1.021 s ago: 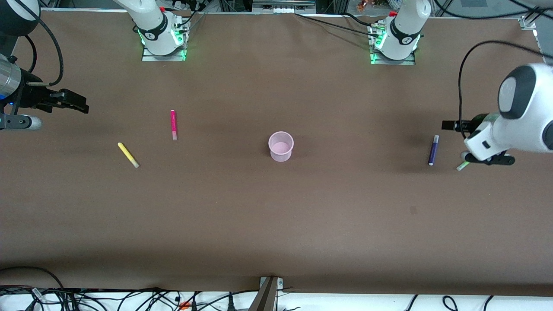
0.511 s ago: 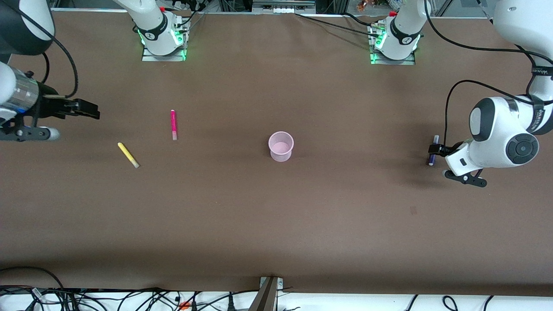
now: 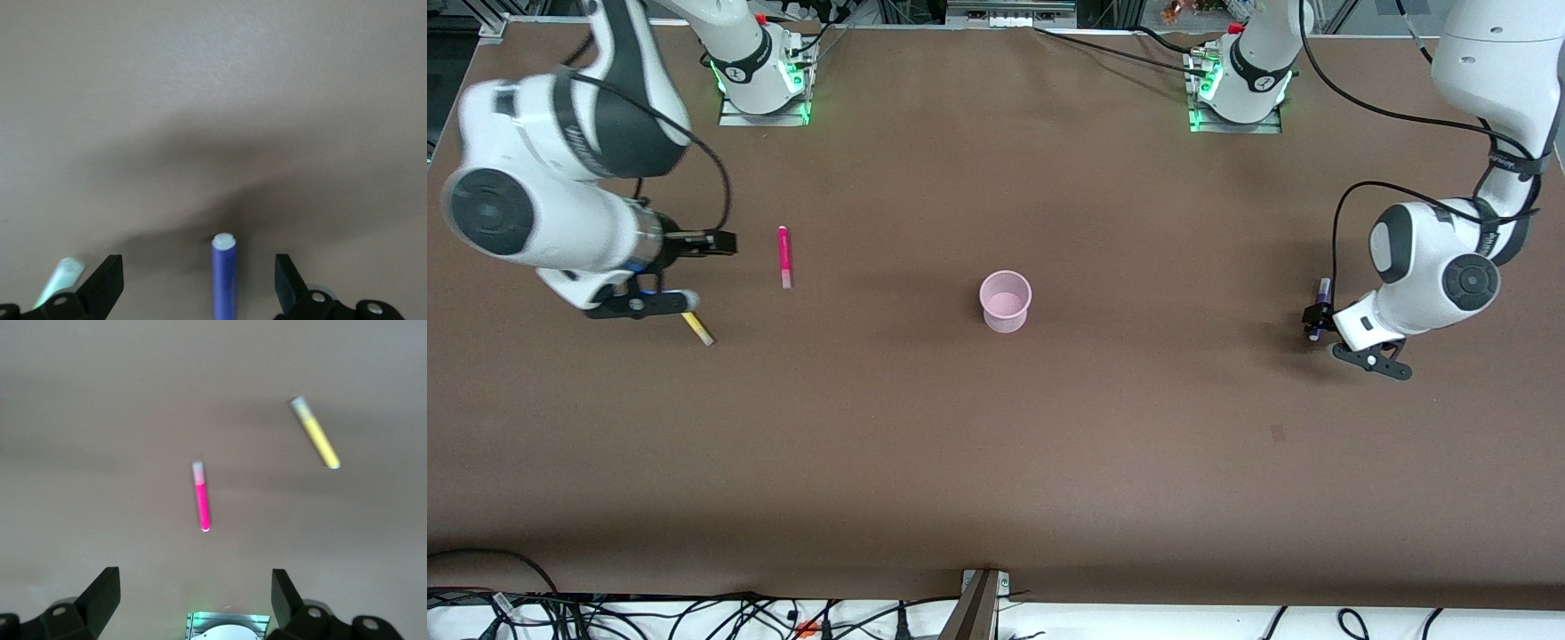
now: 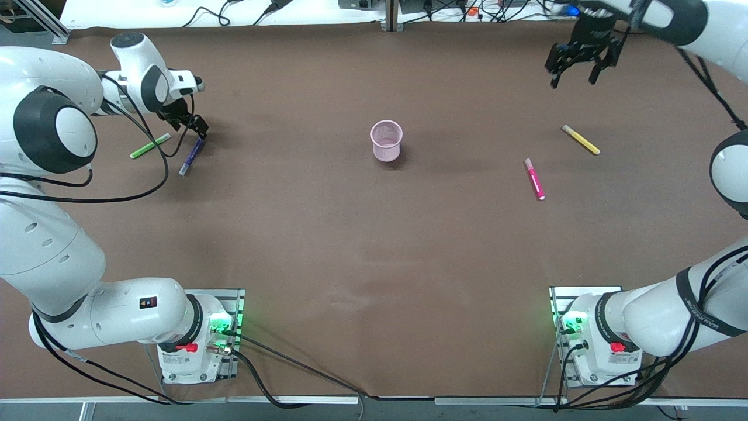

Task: Organize pens into pink holder with both arms
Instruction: 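Grasp the blue marker with the left gripper while the right gripper grasps the pink marker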

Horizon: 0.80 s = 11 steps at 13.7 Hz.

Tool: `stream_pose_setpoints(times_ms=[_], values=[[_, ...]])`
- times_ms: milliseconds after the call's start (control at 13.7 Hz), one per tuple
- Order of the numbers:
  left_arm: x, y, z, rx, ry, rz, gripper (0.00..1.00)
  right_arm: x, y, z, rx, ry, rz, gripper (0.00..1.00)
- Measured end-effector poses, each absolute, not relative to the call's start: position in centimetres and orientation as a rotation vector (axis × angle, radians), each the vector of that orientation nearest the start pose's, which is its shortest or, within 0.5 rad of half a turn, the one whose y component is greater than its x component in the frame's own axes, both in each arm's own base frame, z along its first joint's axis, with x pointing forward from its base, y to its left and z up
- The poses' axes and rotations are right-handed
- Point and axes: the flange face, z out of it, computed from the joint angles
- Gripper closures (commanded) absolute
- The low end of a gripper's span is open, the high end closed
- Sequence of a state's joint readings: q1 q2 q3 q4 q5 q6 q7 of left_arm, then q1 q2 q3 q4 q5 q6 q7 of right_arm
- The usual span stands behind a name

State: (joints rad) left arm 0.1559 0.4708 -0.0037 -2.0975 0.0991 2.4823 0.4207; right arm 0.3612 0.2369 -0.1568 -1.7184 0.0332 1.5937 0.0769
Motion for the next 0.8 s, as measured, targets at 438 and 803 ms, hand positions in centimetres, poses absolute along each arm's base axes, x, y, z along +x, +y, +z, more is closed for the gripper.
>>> stream_pose_setpoints(times_ms=[438, 803], values=[[56.1, 8.1, 17.5, -2.999, 0.647, 0.165, 0.56, 54.1, 14.1, 36.0, -3.095, -0.208, 0.674, 0.0], [55.6, 7.6, 17.0, -3.002, 0.662, 0.187, 0.93, 49.8, 12.7, 32.3, -3.095, -0.2, 0.513, 0.0]])
